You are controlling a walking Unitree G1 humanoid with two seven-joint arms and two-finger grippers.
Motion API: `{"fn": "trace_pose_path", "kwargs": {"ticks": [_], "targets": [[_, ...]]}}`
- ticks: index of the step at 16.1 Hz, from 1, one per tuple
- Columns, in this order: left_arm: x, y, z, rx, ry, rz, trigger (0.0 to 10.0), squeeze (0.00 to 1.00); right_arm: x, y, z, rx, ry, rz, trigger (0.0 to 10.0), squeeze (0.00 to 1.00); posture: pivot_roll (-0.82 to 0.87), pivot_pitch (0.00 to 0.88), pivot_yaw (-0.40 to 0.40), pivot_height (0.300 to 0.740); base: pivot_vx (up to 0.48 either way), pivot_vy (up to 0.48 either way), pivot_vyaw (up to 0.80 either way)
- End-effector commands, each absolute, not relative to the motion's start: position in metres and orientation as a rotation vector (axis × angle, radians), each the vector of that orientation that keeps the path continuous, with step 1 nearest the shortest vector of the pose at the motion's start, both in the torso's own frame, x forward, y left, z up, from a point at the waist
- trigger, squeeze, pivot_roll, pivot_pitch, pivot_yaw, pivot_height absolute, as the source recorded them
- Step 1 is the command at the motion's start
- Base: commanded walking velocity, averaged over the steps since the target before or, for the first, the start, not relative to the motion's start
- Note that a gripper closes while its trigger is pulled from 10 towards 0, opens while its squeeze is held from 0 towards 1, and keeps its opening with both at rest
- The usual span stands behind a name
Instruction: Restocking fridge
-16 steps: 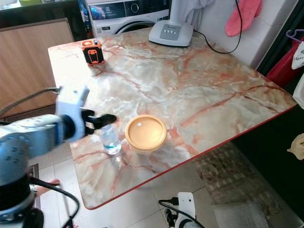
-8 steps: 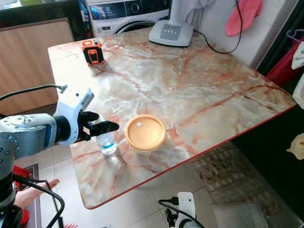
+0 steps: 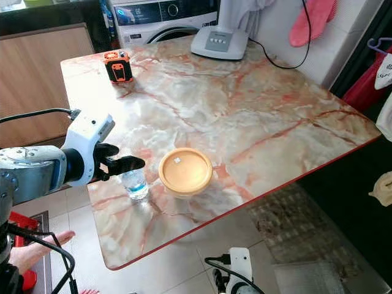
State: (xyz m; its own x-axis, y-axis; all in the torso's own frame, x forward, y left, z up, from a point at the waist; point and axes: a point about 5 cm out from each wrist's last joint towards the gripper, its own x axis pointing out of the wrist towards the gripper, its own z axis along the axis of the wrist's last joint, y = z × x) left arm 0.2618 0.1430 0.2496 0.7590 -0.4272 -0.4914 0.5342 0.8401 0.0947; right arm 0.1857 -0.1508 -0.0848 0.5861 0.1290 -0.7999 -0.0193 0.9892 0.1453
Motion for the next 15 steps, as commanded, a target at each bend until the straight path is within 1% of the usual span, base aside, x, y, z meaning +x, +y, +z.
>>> {"fn": "trace_pose_path", "kwargs": {"ticks": [1,3,4,5,9,10,11,12,15], "targets": [[0.2594,0.1425,0.2478,0.255,0.497,-0.547,10.0,0.0,0.1808,-0.1528,-0.0873,0.128,0.963,0.075,10.0,0.0,0.17,0.077,-0.029,0.74,0.0,0.0,0.0],[0.2587,0.1417,0.2469,0.258,0.5,-0.553,10.0,0.0,0.1808,-0.1527,-0.0873,0.129,0.962,0.075,10.0,0.0,0.17,0.08,-0.029,0.74,0.0,0.0,0.0],[0.2586,0.1415,0.2466,0.258,0.502,-0.555,8.7,0.0,0.1809,-0.1526,-0.0873,0.129,0.962,0.075,10.0,0.0,0.17,0.079,-0.028,0.74,0.0,0.0,0.0],[0.2587,0.1414,0.2463,0.258,0.504,-0.555,4.8,0.0,0.1808,-0.1525,-0.0873,0.13,0.962,0.074,10.0,0.0,0.17,0.079,-0.028,0.74,0.0,0.0,0.0],[0.2594,0.1427,0.2463,0.259,0.51,-0.548,4.6,0.0,0.1807,-0.1526,-0.0874,0.132,0.962,0.073,10.0,0.0,0.17,0.081,-0.027,0.74,0.0,0.0,0.0],[0.2595,0.1427,0.2461,0.257,0.511,-0.548,4.9,0.0,0.1807,-0.1526,-0.0873,0.132,0.962,0.073,10.0,0.0,0.17,0.082,-0.027,0.74,0.0,0.0,0.0],[0.2596,0.1433,0.2455,0.254,0.514,-0.545,9.8,0.0,0.1807,-0.1526,-0.0873,0.133,0.962,0.073,10.0,0.0,0.17,0.082,-0.027,0.74,0.0,0.0,0.0],[0.2597,0.1438,0.2452,0.253,0.517,-0.542,10.0,0.0,0.1808,-0.1526,-0.0873,0.133,0.963,0.073,10.0,0.0,0.17,0.083,-0.027,0.74,0.0,0.0,0.0],[0.2585,0.1432,0.2429,0.255,0.527,-0.552,10.0,0.0,0.1808,-0.1523,-0.0874,0.134,0.963,0.073,10.0,0.0,0.17,0.083,-0.025,0.74,0.0,0.0,0.0]]}}
